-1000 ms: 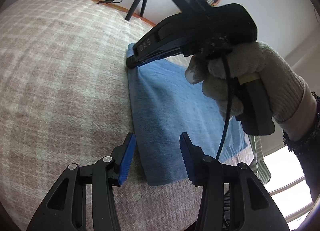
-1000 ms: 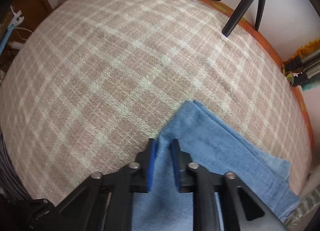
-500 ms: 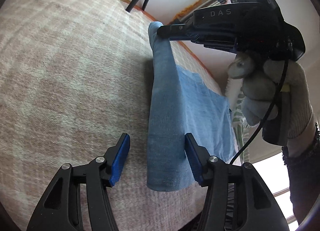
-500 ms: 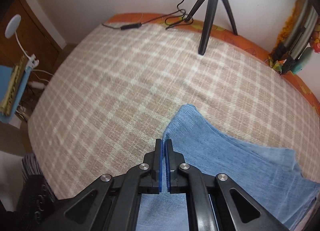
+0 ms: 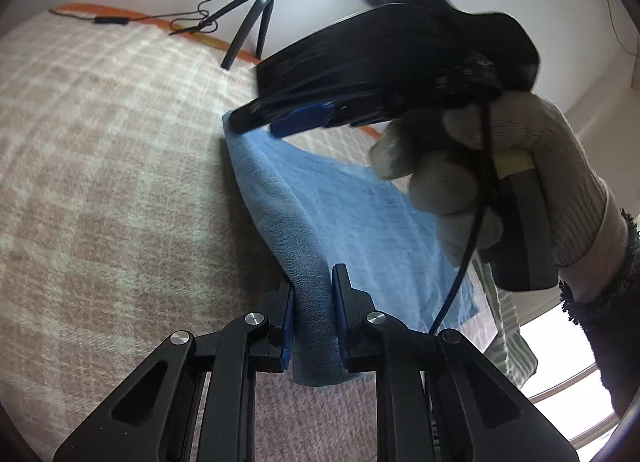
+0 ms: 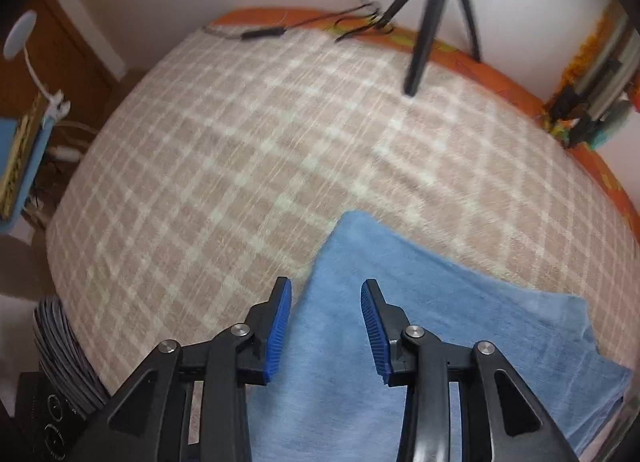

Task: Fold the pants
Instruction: 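Close both grippers on the folded edge of the jeans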

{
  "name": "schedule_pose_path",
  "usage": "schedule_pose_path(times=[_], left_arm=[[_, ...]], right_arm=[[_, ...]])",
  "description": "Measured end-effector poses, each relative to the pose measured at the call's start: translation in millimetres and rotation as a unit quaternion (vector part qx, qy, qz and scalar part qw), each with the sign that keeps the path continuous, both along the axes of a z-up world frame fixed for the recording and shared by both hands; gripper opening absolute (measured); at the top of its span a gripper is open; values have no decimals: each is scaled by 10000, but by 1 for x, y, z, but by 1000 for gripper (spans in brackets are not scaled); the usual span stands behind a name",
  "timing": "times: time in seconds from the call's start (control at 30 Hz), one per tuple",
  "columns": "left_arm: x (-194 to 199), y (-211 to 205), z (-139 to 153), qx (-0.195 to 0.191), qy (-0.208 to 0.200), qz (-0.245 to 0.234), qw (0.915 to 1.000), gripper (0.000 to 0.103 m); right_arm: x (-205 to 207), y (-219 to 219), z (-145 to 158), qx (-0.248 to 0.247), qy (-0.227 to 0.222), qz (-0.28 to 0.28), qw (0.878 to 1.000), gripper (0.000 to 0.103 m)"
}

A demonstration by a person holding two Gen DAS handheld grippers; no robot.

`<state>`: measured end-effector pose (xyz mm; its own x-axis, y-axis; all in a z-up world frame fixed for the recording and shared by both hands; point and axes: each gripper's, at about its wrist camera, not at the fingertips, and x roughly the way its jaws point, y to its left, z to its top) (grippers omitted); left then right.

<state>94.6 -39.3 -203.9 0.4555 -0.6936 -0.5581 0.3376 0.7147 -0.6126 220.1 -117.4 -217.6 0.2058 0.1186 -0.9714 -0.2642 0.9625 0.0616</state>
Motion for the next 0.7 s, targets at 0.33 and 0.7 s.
schedule_pose_path(times=[0.33,0.7], left_arm=[[-5,-11,12,244,-231,-72,9994,15],[-2,-6,-5,305,51,70,9995,22]], right_arm=[[1,22,-26,-728,213,194,9969,21],[-8,-14,0,90,-120,-294,9995,3]])
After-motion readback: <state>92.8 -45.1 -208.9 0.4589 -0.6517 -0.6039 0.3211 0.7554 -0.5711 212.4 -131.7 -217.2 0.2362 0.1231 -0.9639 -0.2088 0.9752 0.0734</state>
